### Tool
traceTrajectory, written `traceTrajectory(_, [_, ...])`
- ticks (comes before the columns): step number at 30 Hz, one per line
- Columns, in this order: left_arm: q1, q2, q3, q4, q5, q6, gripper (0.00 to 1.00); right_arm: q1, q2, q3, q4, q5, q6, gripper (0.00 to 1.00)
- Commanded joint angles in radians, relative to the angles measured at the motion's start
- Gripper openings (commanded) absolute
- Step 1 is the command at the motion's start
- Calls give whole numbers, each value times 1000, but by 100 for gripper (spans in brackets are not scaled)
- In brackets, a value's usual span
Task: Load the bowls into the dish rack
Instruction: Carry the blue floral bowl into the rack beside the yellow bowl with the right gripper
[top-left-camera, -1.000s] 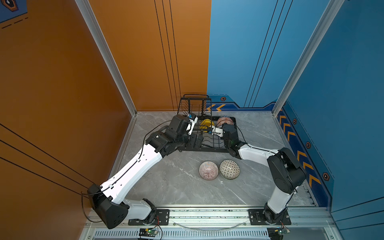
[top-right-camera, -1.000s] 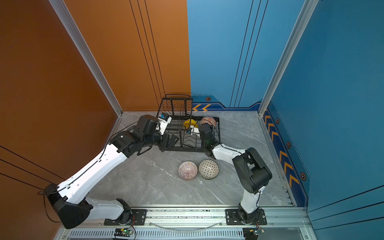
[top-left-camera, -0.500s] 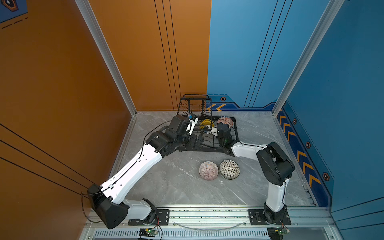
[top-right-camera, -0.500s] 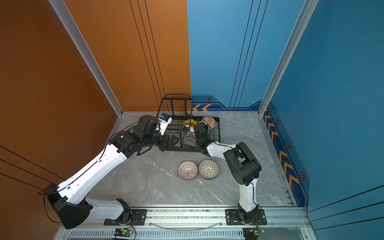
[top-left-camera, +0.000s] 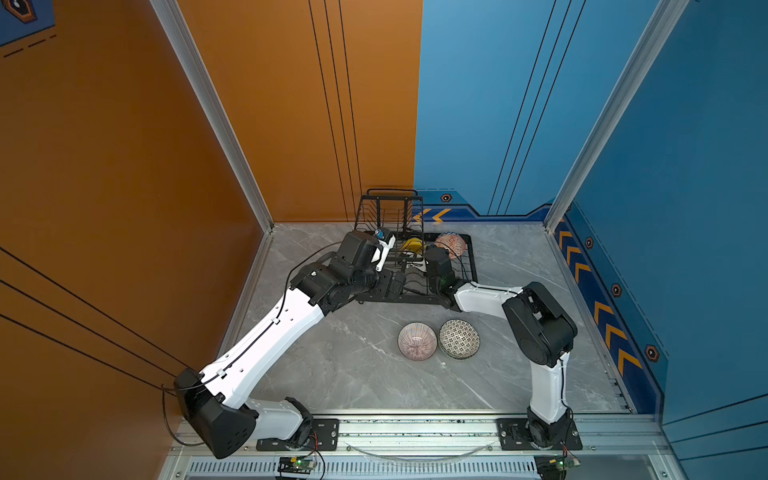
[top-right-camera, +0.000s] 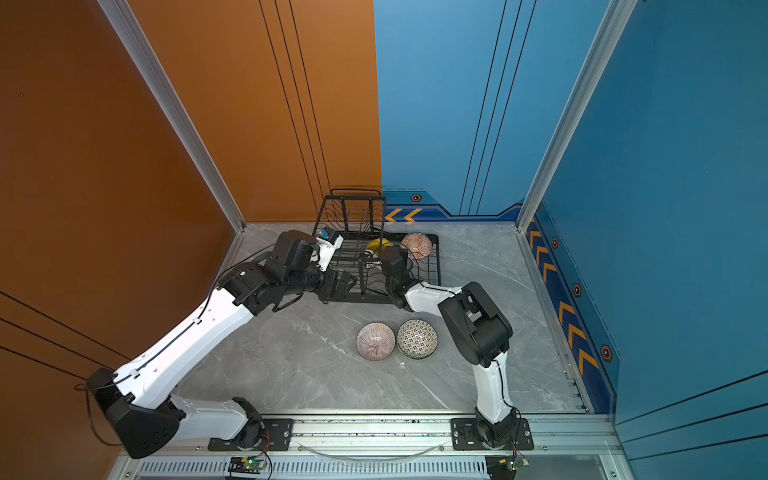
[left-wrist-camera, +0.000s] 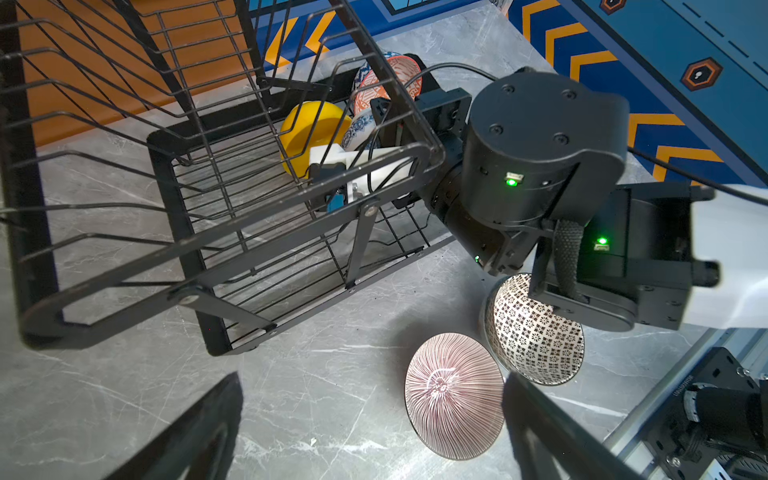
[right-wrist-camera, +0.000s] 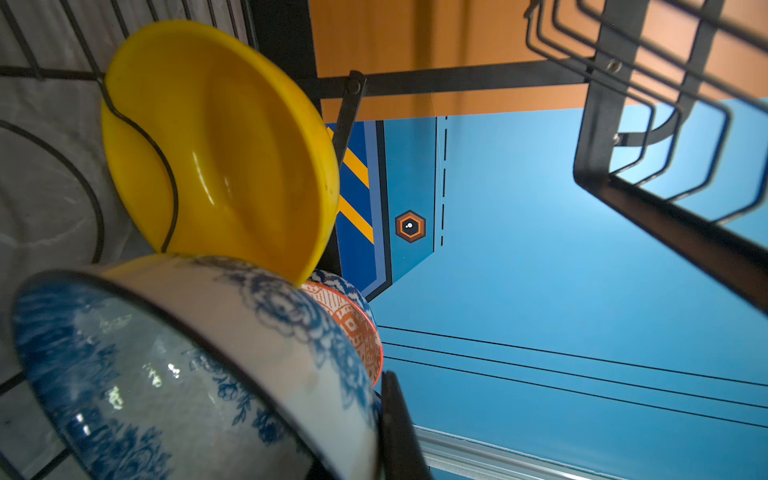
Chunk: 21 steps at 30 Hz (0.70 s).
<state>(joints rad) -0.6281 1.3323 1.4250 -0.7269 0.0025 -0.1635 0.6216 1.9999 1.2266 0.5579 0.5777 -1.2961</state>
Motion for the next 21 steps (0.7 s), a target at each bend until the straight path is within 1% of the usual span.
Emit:
traceTrajectory(1, [10, -26, -8, -16, 7, 12, 98, 14, 14, 60, 16, 34, 47, 0])
traceTrajectory(16, [12, -35, -21, -16, 3, 10, 98, 40, 49, 79, 2, 33, 126, 0])
traceTrajectory(20, [12, -36, -23, -16, 1, 9, 98, 45, 68, 84, 57, 45, 118, 0])
traceTrajectory(21, [11, -39, -25, -15, 2, 7, 98, 46, 99, 85, 80, 50, 112, 0])
